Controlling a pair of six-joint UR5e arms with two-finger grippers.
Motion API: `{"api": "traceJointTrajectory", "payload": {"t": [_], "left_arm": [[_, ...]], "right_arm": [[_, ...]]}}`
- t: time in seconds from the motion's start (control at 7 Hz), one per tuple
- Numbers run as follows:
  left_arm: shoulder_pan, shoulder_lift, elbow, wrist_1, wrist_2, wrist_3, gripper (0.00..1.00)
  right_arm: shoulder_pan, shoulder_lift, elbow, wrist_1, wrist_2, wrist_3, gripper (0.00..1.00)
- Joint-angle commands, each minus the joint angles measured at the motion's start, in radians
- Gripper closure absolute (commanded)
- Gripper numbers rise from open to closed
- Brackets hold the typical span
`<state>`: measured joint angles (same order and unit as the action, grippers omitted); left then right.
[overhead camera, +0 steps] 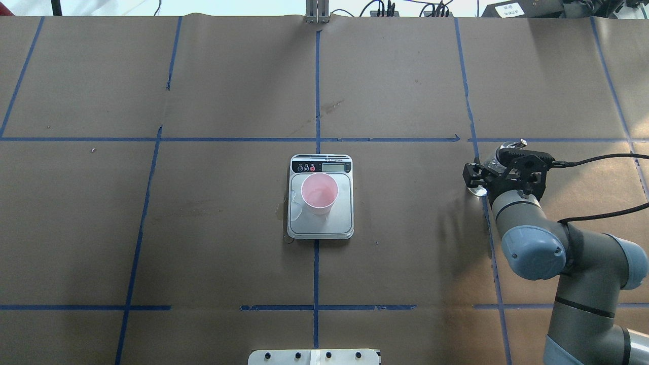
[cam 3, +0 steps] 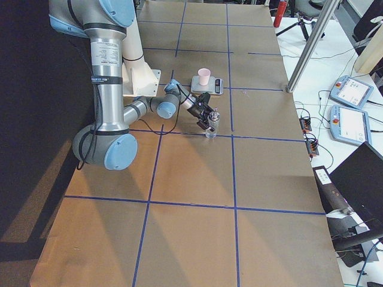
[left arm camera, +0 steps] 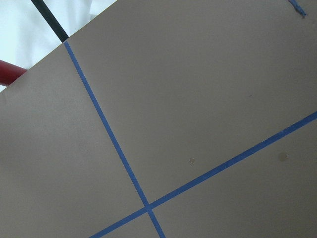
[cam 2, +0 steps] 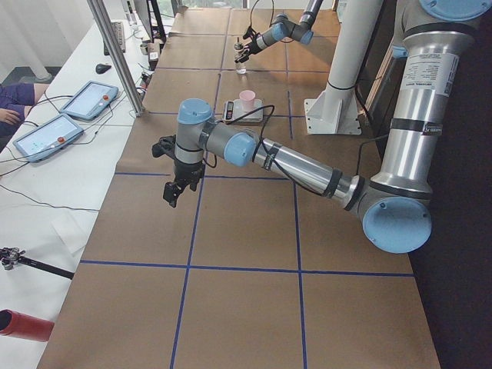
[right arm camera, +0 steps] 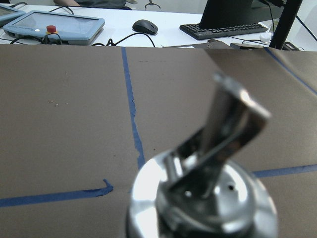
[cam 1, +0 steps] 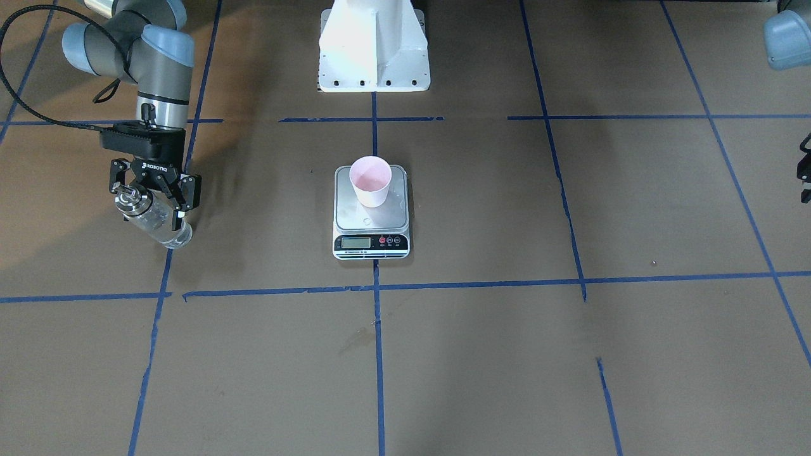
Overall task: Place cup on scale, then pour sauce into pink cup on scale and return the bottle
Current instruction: 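Lower the bottle onto the table with the right gripper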
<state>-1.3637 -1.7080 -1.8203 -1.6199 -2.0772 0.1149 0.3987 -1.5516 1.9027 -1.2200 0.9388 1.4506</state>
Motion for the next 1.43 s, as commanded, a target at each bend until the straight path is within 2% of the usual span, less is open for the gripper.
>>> {"api": "traceJointTrajectory", "payload": {"t": [0.0,0.29,0.43,0.57,0.71,0.86,1.0,1.14,1.29], "left_arm": [[0.0,-0.001,0.001,0.0,0.002,0.0,0.0],[0.002,-0.001,0.001,0.0,0.0,-0.001,0.0],[0.002,-0.005,0.003,0.0,0.0,-0.001,0.0],[0.002,-0.005,-0.001,0.0,0.0,-0.001,0.0],[0.0,-0.005,-0.004,0.0,0.0,-0.003,0.0],[0.0,-0.005,-0.005,0.0,0.0,-0.001,0.0],[0.0,-0.005,-0.005,0.0,0.0,-0.003,0.0],[0.0,-0.005,-0.004,0.0,0.0,-0.001,0.0],[0.0,-0.005,-0.004,0.0,0.0,-0.001,0.0]], "right_arm": [[0.0,-0.01,0.012,-0.001,0.003,-0.007,0.0],[0.02,-0.005,0.079,-0.015,0.18,-0.009,0.0],[0.029,-0.007,0.079,-0.035,0.255,-0.01,0.0],[0.034,-0.007,0.101,-0.114,0.318,-0.015,0.0],[0.035,-0.002,0.143,-0.242,0.407,-0.042,0.0],[0.035,0.005,0.209,-0.344,0.479,-0.053,0.0],[0.046,-0.001,0.263,-0.389,0.564,-0.079,0.0],[0.102,0.005,0.289,-0.432,0.727,-0.082,0.0],[0.196,0.008,0.309,-0.491,0.953,-0.114,0.0]]}}
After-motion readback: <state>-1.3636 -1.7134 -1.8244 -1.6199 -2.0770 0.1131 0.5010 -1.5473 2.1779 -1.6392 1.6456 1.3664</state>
